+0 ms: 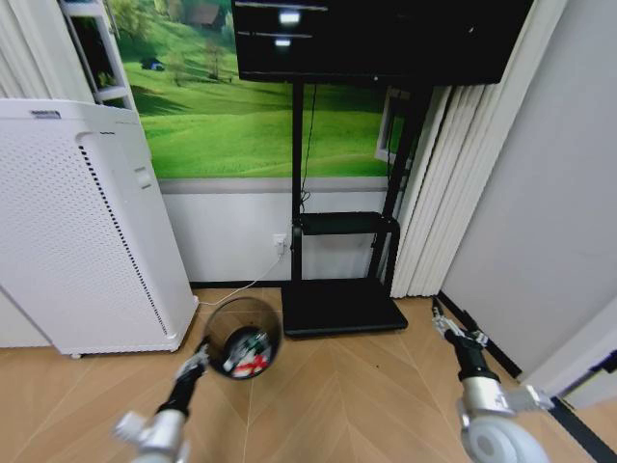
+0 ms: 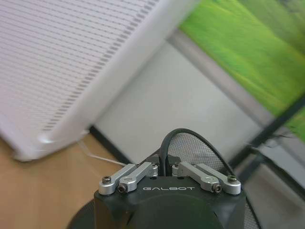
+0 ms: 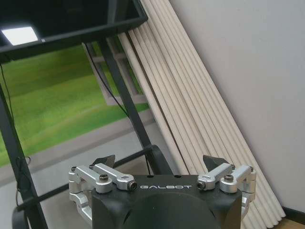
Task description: Pick up the trash bin and place the garbage on the floor into it.
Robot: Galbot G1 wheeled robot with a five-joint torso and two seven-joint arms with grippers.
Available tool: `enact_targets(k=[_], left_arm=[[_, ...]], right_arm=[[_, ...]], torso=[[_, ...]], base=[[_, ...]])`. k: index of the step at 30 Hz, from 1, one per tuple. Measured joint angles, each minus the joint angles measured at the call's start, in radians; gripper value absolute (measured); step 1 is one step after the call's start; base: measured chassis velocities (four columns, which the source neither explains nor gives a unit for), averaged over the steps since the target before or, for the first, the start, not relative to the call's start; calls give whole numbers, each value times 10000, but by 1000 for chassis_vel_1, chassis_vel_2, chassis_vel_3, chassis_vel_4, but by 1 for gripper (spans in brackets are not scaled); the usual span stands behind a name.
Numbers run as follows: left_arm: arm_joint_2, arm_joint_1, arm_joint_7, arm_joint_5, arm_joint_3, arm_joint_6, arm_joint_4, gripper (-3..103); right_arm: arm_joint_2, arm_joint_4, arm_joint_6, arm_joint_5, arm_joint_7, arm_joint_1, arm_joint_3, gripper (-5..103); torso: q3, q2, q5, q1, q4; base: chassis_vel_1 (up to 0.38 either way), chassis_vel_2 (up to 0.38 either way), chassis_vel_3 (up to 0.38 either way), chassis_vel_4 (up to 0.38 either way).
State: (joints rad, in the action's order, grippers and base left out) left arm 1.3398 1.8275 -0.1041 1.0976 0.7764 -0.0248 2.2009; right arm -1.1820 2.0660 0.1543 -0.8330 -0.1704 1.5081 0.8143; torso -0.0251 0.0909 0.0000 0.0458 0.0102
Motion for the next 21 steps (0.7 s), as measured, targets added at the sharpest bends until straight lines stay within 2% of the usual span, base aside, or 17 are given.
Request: enact_targets(k=[1,3,4,5,8,11,16,21], left_arm=[[122,529,-162,374,437,-17,96,7],[168,794,-226,579,628,-90,124,7],[185,1165,-252,929,877,-212,163,7],[185,1343,-234,1104,990,-302,172,7],[276,1890,-68,1407,1319,-632,115,7],[454,2110,-87,1400,1579,-775,-99,7],[944,2338,-841,984,1996,-942,-887,7],[1164,2535,-1102,757,2169,-986,-1185,7]], right_arm=[[69,-153,-190,117,-155,-136,-62,100],[89,-256,-262,207,-208,-203,-104,100],[76,-389,-356,312,-234,-273,-120,100],[68,-451,-390,338,-243,-321,-133,100],[55,-721,-495,332,-252,-556,-268,100],[42,-988,-530,335,-234,-762,-354,100],[-123,-1840,-576,529,-95,-1419,-513,100],[-146,-2308,-631,627,-8,-1677,-549,100]], torso=[[1,1,-3,0,1],[0,1,1,-1,3],[0,0,2,0,8],[0,1,-1,-1,17],[1,1,3,-1,16],[0,1,-2,-1,9],[0,1,-1,-1,7],[0,0,-1,-1,9]], base=[[0,0,0,0],[0,0,0,0],[0,0,0,0],[0,0,0,0],[0,0,0,0],[0,0,0,0],[0,0,0,0],[0,0,0,0]])
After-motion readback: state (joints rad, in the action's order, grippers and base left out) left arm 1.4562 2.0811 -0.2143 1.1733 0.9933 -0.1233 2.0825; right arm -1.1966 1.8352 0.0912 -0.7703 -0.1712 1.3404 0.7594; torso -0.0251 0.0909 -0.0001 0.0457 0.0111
